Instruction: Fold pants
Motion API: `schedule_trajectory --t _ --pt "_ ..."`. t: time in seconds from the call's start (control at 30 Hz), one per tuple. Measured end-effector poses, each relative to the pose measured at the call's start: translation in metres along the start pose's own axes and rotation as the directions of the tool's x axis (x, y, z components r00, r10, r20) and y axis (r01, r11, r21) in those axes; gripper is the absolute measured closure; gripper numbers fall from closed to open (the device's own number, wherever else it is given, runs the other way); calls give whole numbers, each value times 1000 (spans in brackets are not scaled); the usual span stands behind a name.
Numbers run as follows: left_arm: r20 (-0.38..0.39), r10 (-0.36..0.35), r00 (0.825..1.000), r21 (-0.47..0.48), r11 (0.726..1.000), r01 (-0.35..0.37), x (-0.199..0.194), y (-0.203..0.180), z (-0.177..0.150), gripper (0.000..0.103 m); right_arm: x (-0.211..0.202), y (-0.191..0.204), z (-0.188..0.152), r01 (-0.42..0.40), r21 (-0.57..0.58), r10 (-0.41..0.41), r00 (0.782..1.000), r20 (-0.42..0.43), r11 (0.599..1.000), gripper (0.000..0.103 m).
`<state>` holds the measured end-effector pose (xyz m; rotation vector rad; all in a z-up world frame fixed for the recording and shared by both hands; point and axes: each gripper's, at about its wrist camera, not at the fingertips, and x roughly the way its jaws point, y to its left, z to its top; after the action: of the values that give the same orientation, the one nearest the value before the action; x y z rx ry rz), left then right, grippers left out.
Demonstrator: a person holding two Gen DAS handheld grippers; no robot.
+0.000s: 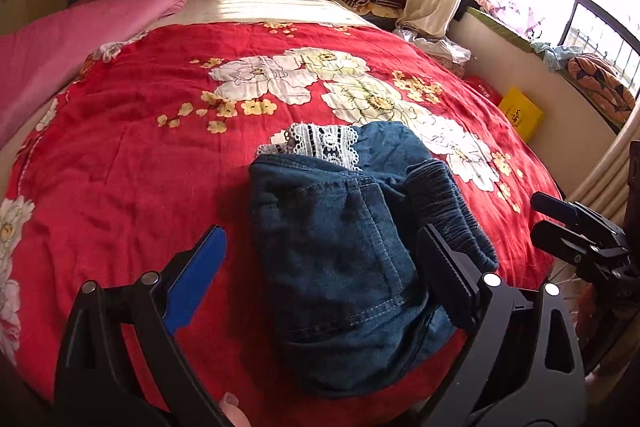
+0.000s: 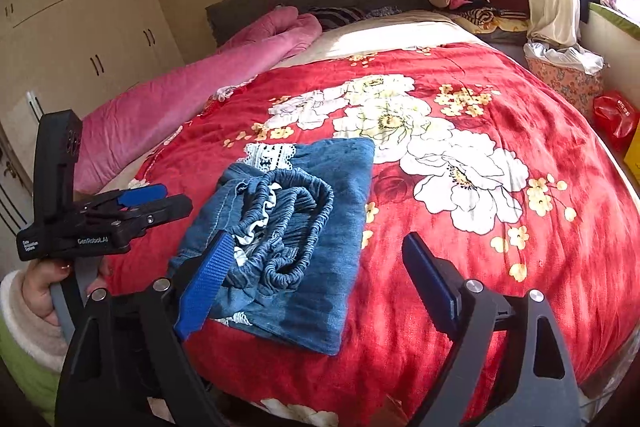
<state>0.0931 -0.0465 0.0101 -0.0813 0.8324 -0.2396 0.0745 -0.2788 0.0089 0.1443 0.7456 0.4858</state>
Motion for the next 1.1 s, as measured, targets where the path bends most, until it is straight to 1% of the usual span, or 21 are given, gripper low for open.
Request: schedule_trajectory --t 0.1,0.17,0.3,0.4,0.47,0.57,0.67,0.77,0.83,0.87,0.93,0.97,1.0,1.03,1.1 --pt "-14 22 1000 -9 1000 -22 7 6 -7 12 12 -5 -1 13 28 -12 1000 -29 1000 17" --pt "-23 36 999 -20 999 -36 12 11 -11 12 20 -9 -1 3 59 -1 999 -48 998 17" --pt "-35 36 999 -51 998 -38 21 18 -17 11 38 -14 -1 6 103 2 997 -77 995 17" --pt "-37 38 999 -59 997 -40 27 21 -18 10 48 -19 1 -16 146 28 996 -82 989 17" --pt "-40 35 999 -64 997 -38 32 21 -19 10 58 -23 1 -22 168 40 994 -106 986 17" --pt "-56 41 998 -65 997 -45 41 21 -22 10 72 -25 0 -61 205 89 987 -134 977 18" --pt "-61 33 998 -75 996 -38 46 24 -24 10 86 -24 -4 -79 217 116 980 -163 973 19" --pt "-62 25 998 -82 996 -30 49 25 -24 10 95 -22 -5 -101 216 139 976 -169 971 24" --pt "-66 18 998 -90 996 -23 52 25 -23 10 99 -22 -6 -126 230 167 971 -172 965 33" --pt "-70 15 997 -93 995 -22 53 25 -23 10 101 -22 -6 -138 235 181 968 -175 962 41" --pt "-72 11 997 -95 995 -18 55 25 -22 10 102 -20 -7 -141 231 183 968 -174 963 47" --pt "-74 3 997 -100 995 -11 55 25 -22 10 102 -20 -7 -159 235 201 965 -168 959 54" --pt "-76 -8 997 -107 994 0 56 25 -21 13 101 -19 -7 -173 240 215 963 -161 955 61" --pt "-76 -26 997 -113 993 17 56 25 -21 17 99 -17 -7 -174 233 212 965 -152 957 63" --pt "-85 -78 993 -120 990 67 57 22 -20 45 94 -11 -6 -165 198 194 972 -134 966 68"
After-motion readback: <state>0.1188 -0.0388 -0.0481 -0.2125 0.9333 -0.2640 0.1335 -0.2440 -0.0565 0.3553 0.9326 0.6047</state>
